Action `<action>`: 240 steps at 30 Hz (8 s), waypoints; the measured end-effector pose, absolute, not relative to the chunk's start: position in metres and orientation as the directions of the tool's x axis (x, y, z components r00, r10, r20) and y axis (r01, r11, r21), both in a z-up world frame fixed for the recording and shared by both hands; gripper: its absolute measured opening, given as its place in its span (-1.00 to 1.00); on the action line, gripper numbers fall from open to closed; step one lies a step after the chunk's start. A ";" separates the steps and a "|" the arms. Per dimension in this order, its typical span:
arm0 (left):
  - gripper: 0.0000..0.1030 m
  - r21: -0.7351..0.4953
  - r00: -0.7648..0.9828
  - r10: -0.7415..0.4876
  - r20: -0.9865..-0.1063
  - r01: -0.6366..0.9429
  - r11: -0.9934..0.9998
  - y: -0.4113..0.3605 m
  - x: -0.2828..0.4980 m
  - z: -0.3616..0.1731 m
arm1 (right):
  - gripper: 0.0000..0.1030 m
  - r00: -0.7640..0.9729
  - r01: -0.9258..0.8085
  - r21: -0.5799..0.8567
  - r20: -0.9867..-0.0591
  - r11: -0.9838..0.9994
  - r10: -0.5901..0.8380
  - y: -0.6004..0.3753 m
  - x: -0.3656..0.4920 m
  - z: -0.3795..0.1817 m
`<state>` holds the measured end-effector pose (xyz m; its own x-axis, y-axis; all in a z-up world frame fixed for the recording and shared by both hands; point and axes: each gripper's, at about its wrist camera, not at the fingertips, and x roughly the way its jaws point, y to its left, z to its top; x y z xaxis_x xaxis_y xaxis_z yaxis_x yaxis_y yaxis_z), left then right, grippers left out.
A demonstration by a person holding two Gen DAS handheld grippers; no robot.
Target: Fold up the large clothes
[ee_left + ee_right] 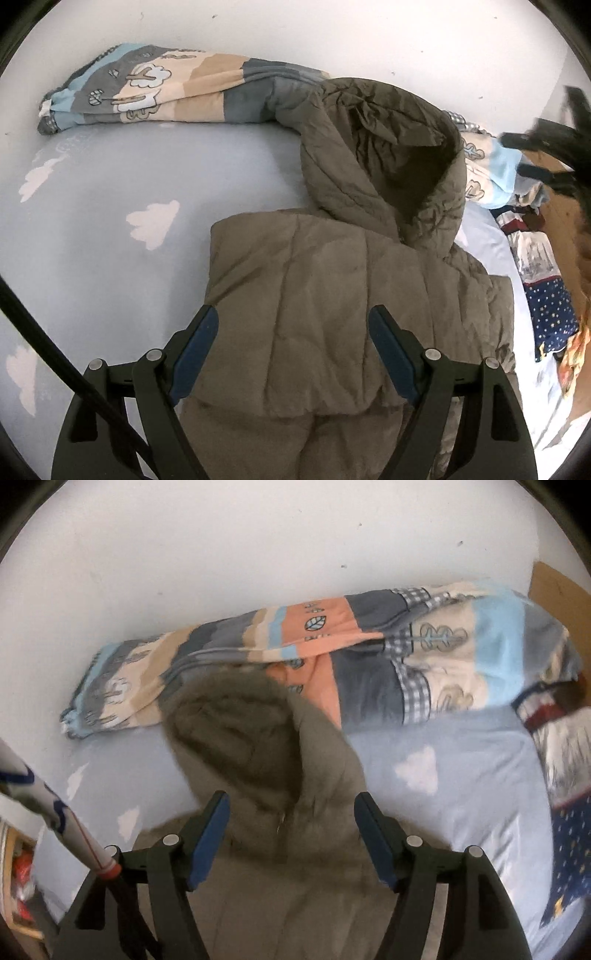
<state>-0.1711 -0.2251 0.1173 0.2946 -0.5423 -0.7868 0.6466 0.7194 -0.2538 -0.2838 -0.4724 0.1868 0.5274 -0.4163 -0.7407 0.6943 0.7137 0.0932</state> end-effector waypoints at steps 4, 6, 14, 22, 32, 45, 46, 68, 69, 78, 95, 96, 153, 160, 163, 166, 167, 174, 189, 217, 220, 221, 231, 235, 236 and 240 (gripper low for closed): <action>0.60 -0.280 0.305 -0.540 -0.785 0.602 0.747 -0.228 -0.147 0.117 | 0.44 0.446 0.697 -0.042 -0.756 0.715 -0.479 -0.499 -0.232 0.175; 0.60 -0.301 0.293 -0.545 -0.786 0.589 0.750 -0.233 -0.138 0.114 | 0.44 0.420 0.694 -0.089 -0.755 0.714 -0.503 -0.510 -0.216 0.169; 0.60 -0.275 0.316 -0.587 -0.746 0.656 0.702 -0.297 -0.087 0.135 | -0.82 0.336 0.706 -0.224 -0.729 0.672 -0.596 -0.527 -0.183 0.147; 0.60 0.031 0.520 -0.520 -0.678 0.726 0.687 -0.362 -0.076 0.150 | -0.82 0.447 0.682 -0.154 -0.685 0.715 -0.575 -0.498 -0.237 0.162; -0.68 0.040 0.468 -0.620 -0.630 0.817 0.576 -0.375 -0.105 0.176 | -0.83 0.550 0.637 -0.064 -0.661 0.768 -0.511 -0.452 -0.311 0.173; -0.68 -0.063 0.330 -0.628 -0.705 0.852 0.520 -0.284 -0.236 0.140 | -0.86 0.597 0.646 0.058 -0.659 0.761 -0.457 -0.376 -0.437 0.130; -0.68 -0.066 0.317 -0.608 -0.728 0.850 0.522 -0.282 -0.241 0.129 | -0.86 0.585 0.650 0.047 -0.668 0.759 -0.460 -0.372 -0.441 0.121; -0.14 -0.190 0.253 -0.666 -0.702 0.834 0.517 -0.336 -0.214 0.189 | -0.08 0.713 0.617 0.266 -0.586 0.740 -0.384 -0.397 -0.382 0.146; -0.14 -0.193 0.251 -0.659 -0.709 0.829 0.524 -0.345 -0.209 0.187 | -0.08 0.702 0.622 0.252 -0.600 0.742 -0.384 -0.401 -0.371 0.146; -0.14 -0.174 0.182 -0.498 -0.848 0.792 0.586 -0.355 -0.213 0.080 | -0.08 0.556 0.663 0.148 -0.754 0.734 -0.350 -0.420 -0.344 0.060; -0.13 -0.114 0.272 -0.623 -0.733 0.855 0.507 -0.318 -0.242 0.149 | -0.07 0.579 0.647 0.178 -0.748 0.742 -0.325 -0.408 -0.386 0.041; -0.13 -0.125 0.263 -0.630 -0.730 0.856 0.502 -0.325 -0.238 0.154 | -0.07 0.583 0.657 0.180 -0.738 0.732 -0.341 -0.411 -0.392 0.048; -0.10 -0.205 0.183 -0.545 -0.818 0.793 0.574 -0.208 -0.330 0.120 | -0.05 0.523 0.707 0.205 -0.796 0.677 -0.305 -0.313 -0.471 0.049; -0.08 -0.160 0.210 -0.481 -0.851 0.769 0.619 -0.138 -0.382 0.100 | 0.02 0.489 0.728 0.212 -0.827 0.651 -0.277 -0.245 -0.531 0.023; -0.08 -0.139 0.225 -0.444 -0.867 0.746 0.651 -0.108 -0.400 0.081 | 0.02 0.471 0.740 0.202 -0.837 0.641 -0.280 -0.222 -0.552 0.013; -0.08 -0.107 0.241 -0.401 -0.884 0.731 0.674 -0.087 -0.416 0.064 | 0.02 0.448 0.760 0.184 -0.843 0.624 -0.298 -0.203 -0.570 0.004; -0.08 -0.093 0.249 -0.392 -0.886 0.732 0.675 -0.081 -0.422 0.060 | 0.02 0.443 0.765 0.185 -0.847 0.617 -0.295 -0.197 -0.575 0.000; 0.15 -0.039 0.310 -0.373 -0.874 0.723 0.690 -0.064 -0.447 0.045 | 0.03 0.378 0.787 0.132 -0.875 0.603 -0.303 -0.161 -0.592 -0.031; 0.26 0.071 0.449 -0.404 -0.797 0.734 0.675 -0.062 -0.468 0.028 | 0.42 0.330 0.811 0.038 -0.853 0.584 -0.403 -0.141 -0.598 -0.065; 0.48 0.140 0.520 -0.404 -0.753 0.726 0.673 -0.057 -0.473 0.024 | 0.79 0.352 0.785 0.018 -0.836 0.619 -0.422 -0.124 -0.600 -0.070; 0.51 0.153 0.527 -0.399 -0.750 0.725 0.671 -0.058 -0.474 0.024 | 0.92 0.337 0.789 0.012 -0.844 0.614 -0.416 -0.122 -0.602 -0.073; 0.53 0.155 0.526 -0.400 -0.751 0.728 0.668 -0.058 -0.474 0.025 | 0.92 0.341 0.790 0.014 -0.841 0.613 -0.420 -0.121 -0.603 -0.074; 0.56 0.167 0.527 -0.410 -0.745 0.741 0.650 -0.053 -0.480 0.027 | 0.93 0.419 0.791 0.087 -0.799 0.606 -0.432 -0.116 -0.618 -0.056; 0.56 0.110 0.460 -0.407 -0.789 0.758 0.643 -0.051 -0.473 0.034 | 0.93 0.464 0.823 0.152 -0.735 0.547 -0.494 -0.125 -0.658 -0.036; 0.56 0.084 0.438 -0.413 -0.798 0.761 0.644 -0.049 -0.469 0.037 | 0.93 0.478 0.835 0.194 -0.720 0.515 -0.504 -0.131 -0.672 -0.030; 0.56 -0.004 0.387 -0.431 -0.815 0.740 0.673 -0.037 -0.456 0.048 | 0.93 0.482 0.876 0.349 -0.667 0.333 -0.568 -0.160 -0.739 -0.017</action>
<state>-0.4564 -0.0370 0.0484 0.3872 -0.4309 -0.8151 0.7397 0.6730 -0.0045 -0.7392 -0.1601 -0.0169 0.4817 -0.5683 -0.6671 0.8760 0.3328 0.3491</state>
